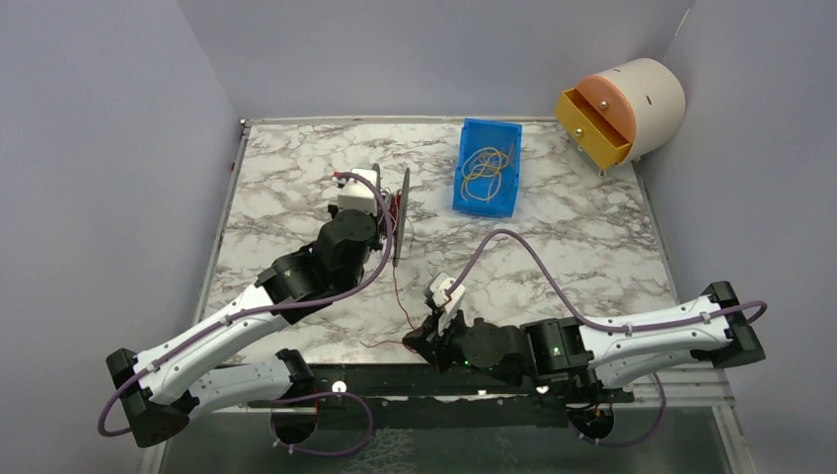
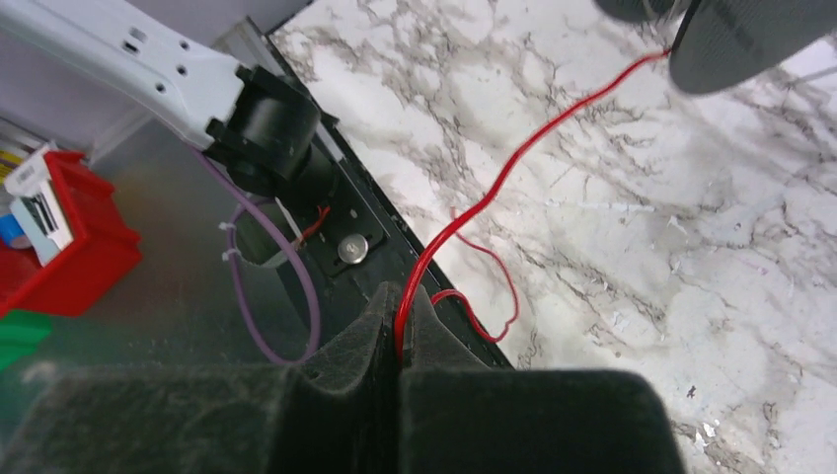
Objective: Wrap the cables
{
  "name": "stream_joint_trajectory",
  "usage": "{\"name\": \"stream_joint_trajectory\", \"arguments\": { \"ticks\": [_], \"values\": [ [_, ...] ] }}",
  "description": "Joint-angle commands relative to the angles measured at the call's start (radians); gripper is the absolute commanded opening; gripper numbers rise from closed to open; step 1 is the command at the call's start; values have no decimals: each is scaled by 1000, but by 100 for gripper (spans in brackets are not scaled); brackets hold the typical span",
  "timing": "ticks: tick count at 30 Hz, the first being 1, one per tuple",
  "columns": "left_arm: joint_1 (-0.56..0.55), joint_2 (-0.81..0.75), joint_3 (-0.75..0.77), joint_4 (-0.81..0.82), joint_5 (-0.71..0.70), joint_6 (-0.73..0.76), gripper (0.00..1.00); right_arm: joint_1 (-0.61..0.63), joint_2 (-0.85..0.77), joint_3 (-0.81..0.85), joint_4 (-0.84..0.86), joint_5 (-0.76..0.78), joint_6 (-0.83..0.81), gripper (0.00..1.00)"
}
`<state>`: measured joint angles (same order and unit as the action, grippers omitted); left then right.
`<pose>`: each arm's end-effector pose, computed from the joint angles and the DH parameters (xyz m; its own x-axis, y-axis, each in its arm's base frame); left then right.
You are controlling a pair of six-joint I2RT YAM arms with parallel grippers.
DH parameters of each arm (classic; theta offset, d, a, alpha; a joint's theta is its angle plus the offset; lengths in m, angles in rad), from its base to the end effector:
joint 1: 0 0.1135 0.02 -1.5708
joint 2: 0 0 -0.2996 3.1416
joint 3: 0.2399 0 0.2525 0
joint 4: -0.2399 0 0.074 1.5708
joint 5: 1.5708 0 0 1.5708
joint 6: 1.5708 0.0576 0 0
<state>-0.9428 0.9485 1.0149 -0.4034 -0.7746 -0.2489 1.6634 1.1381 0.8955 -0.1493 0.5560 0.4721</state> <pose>0.1470 -0.1340 0.3950 -0.2352 0.0243 -0.9716 0.1368 0.9906 -0.0083 0.0062 0.2622 0.3379 -0.3737 -0.1535 -0.9148 -0.8094 0.5356 0.2407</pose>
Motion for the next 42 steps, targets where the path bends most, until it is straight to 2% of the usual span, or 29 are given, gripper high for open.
{"name": "stream_joint_trajectory", "arguments": {
  "ticks": [1, 7, 13, 27, 36, 42],
  "values": [
    [0, -1, -22, 39, 53, 4, 0, 10, -12, 103, -94, 52, -39, 1],
    [0, 20, -31, 8, 110, 32, 0, 2, -2, 205, -197, 142, -92, 1],
    [0, 45, -39, -35, 191, 65, 0, -74, -3, 279, -256, 137, -203, 1],
    [-1, 83, -48, -128, 320, 169, 0, -437, 88, 422, -493, -173, -357, 1],
    [-1, 39, -47, -159, 386, 227, 0, -636, 85, 339, -464, -235, -384, 1],
    [-1, 6, -40, -192, 489, 263, 0, -713, 122, 286, -427, -277, -389, 1]
  ]
}}
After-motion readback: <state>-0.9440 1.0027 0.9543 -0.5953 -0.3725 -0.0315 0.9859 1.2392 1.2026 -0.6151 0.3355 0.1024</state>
